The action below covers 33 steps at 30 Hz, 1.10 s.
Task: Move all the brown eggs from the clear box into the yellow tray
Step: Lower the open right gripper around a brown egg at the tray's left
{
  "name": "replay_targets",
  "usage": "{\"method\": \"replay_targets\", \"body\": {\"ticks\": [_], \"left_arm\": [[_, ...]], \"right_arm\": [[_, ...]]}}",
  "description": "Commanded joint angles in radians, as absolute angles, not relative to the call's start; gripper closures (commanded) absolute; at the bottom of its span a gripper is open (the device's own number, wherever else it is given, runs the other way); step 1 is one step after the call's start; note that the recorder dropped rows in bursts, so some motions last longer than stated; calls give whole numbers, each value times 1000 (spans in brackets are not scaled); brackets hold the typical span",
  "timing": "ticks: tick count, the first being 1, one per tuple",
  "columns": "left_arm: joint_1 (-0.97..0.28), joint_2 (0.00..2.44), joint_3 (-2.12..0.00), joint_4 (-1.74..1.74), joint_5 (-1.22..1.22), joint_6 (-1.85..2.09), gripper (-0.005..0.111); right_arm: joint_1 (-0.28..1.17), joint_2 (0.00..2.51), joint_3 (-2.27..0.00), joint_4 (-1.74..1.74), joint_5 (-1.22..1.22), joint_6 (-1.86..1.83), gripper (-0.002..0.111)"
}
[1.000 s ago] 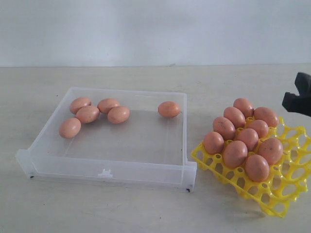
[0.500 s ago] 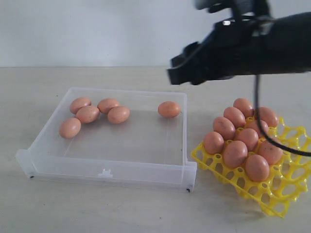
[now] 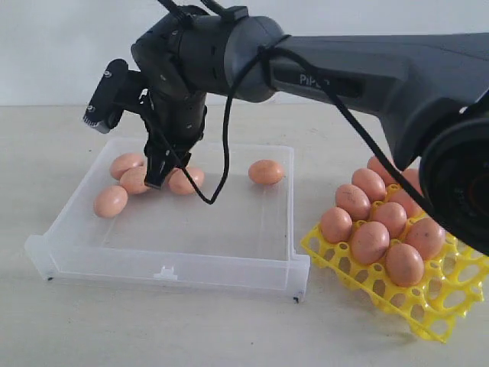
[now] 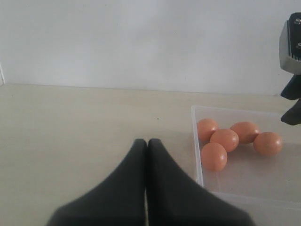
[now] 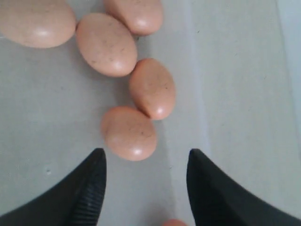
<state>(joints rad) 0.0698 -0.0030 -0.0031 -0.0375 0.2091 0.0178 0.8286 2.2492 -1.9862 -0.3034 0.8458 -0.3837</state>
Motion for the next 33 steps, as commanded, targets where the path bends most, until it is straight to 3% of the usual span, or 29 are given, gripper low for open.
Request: {"method": "replay_targets", "body": {"ticks": [1, 13, 14, 17, 18, 23, 28, 33], "left_arm": [[71, 0, 0, -35, 203, 20, 111], [71, 0, 0, -35, 203, 20, 111], [71, 0, 0, -35, 203, 20, 111], [71, 0, 0, -35, 203, 20, 111], [71, 0, 0, -35, 203, 20, 111], [71, 0, 0, -35, 203, 20, 111], [71, 0, 0, -35, 203, 20, 111], [71, 0, 0, -35, 203, 20, 111]], "right_arm": [[827, 2246, -2000, -234, 904, -722, 58], [824, 2318, -2000, -214, 890, -801, 57], [824, 2326, -2000, -217, 858, -808, 53], [813, 2355, -2000, -226, 754, -807, 27], [810, 2361, -2000, -226, 752, -807, 28], [793, 2382, -2000, -231, 777, -807, 51], [786, 2384, -2000, -222, 738, -807, 51], [778, 2407, -2000, -217, 722, -775, 38]]}}
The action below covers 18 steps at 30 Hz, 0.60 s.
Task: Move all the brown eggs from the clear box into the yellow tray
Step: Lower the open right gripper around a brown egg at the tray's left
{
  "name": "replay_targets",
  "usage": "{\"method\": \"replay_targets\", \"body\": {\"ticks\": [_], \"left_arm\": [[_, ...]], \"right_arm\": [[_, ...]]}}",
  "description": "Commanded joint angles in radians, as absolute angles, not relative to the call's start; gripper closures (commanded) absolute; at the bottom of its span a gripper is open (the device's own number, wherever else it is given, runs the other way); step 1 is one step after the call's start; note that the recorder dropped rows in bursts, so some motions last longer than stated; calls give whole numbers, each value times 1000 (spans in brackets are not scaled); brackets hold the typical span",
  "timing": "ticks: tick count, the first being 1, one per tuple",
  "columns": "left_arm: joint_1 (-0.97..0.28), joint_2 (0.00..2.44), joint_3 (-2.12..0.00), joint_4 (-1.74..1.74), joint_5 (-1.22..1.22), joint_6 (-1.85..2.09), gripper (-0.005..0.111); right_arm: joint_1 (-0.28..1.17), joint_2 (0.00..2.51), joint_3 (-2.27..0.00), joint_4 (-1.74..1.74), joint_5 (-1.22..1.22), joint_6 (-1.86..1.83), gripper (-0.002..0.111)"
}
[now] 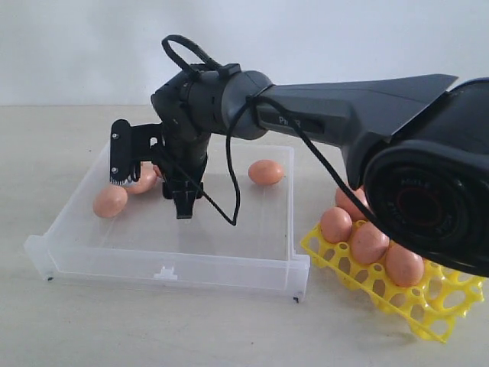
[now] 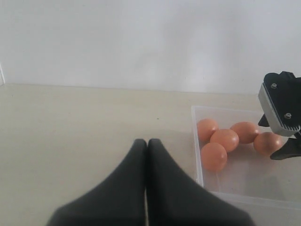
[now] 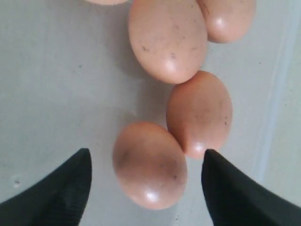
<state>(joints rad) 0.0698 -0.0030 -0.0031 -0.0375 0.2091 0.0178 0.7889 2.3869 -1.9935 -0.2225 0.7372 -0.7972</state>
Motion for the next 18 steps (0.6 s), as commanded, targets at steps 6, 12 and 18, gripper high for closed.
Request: {"method": "replay_targets", "body": {"ticks": [6, 12, 18], "left_arm": [[71, 0, 0, -35, 203, 20, 111], [71, 0, 0, -35, 203, 20, 111], [71, 0, 0, -35, 203, 20, 111]], "right_arm": [[777, 2441, -2000, -219, 691, -765, 38], [768, 2456, -2000, -219, 663, -712, 58], [764, 2428, -2000, -256, 728, -585, 108]]}}
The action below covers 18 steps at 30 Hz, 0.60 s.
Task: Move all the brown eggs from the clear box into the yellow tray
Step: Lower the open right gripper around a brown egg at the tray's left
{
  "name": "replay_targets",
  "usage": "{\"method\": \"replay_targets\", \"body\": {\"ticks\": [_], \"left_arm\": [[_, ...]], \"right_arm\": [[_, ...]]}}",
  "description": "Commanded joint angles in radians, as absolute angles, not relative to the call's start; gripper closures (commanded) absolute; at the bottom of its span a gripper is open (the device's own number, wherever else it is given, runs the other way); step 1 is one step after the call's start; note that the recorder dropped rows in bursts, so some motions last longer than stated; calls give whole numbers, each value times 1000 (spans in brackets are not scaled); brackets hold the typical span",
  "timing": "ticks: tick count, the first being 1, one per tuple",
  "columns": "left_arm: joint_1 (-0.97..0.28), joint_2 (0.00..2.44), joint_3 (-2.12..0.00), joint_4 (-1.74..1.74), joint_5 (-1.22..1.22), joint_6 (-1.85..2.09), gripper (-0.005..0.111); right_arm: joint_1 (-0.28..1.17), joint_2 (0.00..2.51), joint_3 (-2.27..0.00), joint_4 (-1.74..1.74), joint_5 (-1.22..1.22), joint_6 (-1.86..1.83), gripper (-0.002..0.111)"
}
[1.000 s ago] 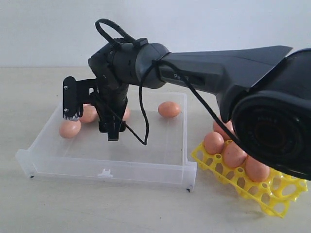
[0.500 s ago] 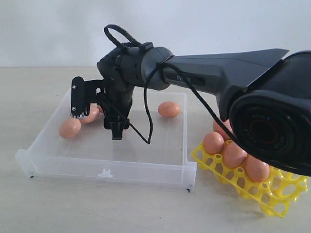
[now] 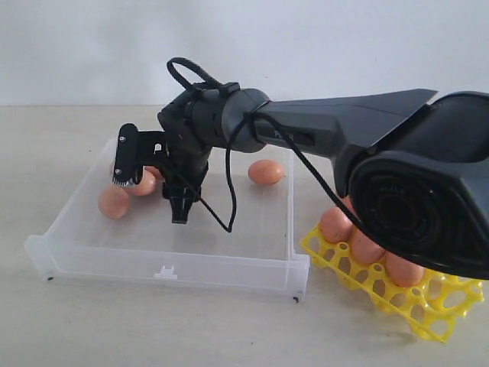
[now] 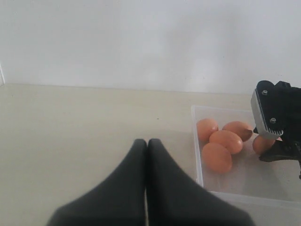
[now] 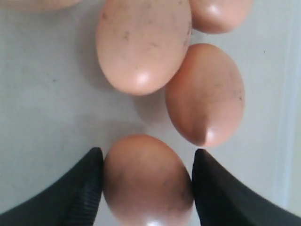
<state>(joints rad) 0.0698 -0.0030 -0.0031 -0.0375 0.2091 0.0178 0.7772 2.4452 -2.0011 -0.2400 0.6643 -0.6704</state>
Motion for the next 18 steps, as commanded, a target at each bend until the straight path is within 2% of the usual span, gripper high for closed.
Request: {"method": "replay_targets", "body": {"ticks": [1, 8, 18], "left_arm": [[71, 0, 0, -35, 203, 20, 111], [71, 0, 0, -35, 203, 20, 111], [71, 0, 0, -35, 203, 20, 111]], "right_arm": [[762, 2422, -2000, -256, 737, -568, 108], [750, 2345, -2000, -225, 778, -373, 108], [706, 2300, -1995, 19, 861, -60, 108]]}}
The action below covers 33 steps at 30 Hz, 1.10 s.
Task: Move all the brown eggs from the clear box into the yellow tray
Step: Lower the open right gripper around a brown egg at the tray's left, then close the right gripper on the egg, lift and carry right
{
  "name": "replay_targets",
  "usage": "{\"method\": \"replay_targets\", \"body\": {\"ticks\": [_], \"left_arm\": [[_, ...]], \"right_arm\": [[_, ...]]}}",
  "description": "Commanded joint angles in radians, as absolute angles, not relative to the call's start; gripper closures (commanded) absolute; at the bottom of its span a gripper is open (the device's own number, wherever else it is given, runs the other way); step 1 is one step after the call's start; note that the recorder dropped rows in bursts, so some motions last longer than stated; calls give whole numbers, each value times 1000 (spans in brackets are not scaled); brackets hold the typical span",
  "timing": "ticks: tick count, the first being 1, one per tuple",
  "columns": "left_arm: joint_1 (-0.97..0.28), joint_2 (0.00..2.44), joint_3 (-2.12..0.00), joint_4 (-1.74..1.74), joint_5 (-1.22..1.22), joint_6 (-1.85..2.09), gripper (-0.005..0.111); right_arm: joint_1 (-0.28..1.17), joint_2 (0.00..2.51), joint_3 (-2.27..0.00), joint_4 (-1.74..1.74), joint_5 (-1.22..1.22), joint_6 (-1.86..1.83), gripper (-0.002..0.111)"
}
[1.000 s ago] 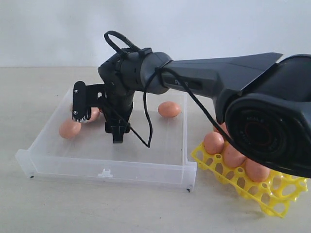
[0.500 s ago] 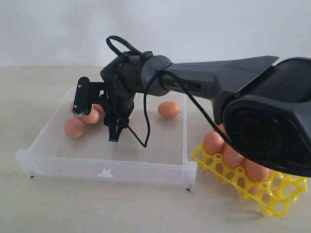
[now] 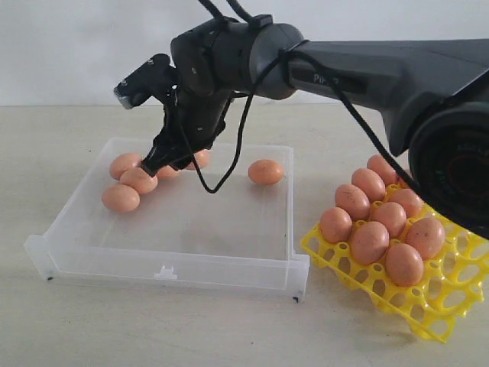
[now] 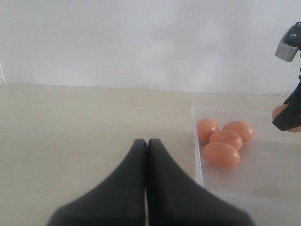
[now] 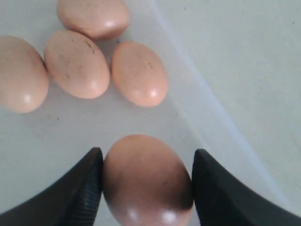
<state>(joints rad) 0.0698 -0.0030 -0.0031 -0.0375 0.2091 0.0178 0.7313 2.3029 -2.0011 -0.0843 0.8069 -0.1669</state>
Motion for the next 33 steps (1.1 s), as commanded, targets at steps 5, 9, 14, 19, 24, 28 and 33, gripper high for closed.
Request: {"method": "replay_targets", "body": {"ticks": [5, 9, 14, 19, 24, 28, 33], "left_arm": [[71, 0, 0, -35, 203, 20, 111], [71, 0, 0, -35, 203, 20, 111], [71, 0, 0, -35, 203, 20, 111], [71, 0, 0, -35, 203, 20, 111], [71, 0, 0, -35, 203, 20, 111], [71, 0, 0, -35, 203, 20, 111], [71, 0, 0, -35, 203, 20, 111]], "right_arm": [[699, 2302, -1951, 103, 875, 66, 108], [699, 2302, -1890, 103, 874, 116, 108], [699, 2302, -1846, 101, 849, 101, 108], [698, 2302, -1846, 91, 809, 97, 108], [698, 2304, -1846, 88, 787, 97, 108], [698, 2293, -1846, 82, 765, 97, 108], [698, 2212, -1752, 82, 571, 108, 108]]}}
